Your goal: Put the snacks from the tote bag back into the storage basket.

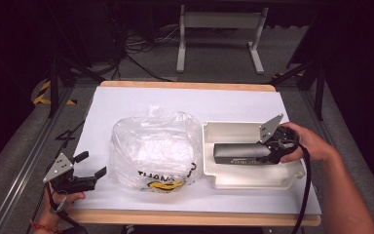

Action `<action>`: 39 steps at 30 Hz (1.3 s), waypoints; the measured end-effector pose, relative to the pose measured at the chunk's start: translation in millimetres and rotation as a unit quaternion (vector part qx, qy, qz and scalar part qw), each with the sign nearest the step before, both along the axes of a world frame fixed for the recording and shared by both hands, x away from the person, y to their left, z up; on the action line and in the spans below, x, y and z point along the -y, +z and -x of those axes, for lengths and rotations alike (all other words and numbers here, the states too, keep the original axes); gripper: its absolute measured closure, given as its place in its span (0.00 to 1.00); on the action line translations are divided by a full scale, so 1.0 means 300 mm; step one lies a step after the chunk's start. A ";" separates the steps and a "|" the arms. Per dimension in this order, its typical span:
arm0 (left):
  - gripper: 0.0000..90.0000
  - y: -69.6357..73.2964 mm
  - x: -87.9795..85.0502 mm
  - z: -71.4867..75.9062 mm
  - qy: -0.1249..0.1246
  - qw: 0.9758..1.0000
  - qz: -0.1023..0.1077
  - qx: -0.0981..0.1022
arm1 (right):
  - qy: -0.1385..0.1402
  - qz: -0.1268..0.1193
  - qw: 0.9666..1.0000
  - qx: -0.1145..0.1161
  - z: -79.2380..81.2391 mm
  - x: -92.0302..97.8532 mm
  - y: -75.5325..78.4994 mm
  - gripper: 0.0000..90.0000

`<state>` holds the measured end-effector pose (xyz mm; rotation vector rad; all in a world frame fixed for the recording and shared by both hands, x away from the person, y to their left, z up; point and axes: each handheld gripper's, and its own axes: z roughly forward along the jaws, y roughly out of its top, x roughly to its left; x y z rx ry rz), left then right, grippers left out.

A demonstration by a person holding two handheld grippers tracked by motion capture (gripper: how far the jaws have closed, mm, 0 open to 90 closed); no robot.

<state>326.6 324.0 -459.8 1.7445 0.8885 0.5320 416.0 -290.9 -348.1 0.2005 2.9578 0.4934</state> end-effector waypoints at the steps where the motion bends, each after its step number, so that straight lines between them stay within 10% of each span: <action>1: 0.09 0.001 -0.001 0.000 -0.001 1.000 -0.002 -0.002 | -0.001 -0.002 1.000 0.000 -0.001 0.001 -0.002 0.47; 13: 0.10 0.000 0.002 -0.002 0.004 1.000 -0.004 -0.004 | 0.000 0.022 1.000 -0.015 -0.030 0.006 -0.023 0.47; 20: 0.10 0.000 0.002 -0.002 0.004 1.000 -0.004 -0.003 | -0.008 0.111 0.993 -0.023 -0.035 -0.023 -0.060 0.47; 28: 0.09 0.001 0.002 -0.001 0.004 1.000 -0.004 -0.003 | -0.007 0.152 0.988 -0.015 -0.038 -0.041 -0.078 0.47; 39: 0.09 0.000 0.003 -0.002 0.003 1.000 -0.005 -0.004 | -0.013 0.154 0.988 0.008 -0.040 -0.041 -0.078 0.46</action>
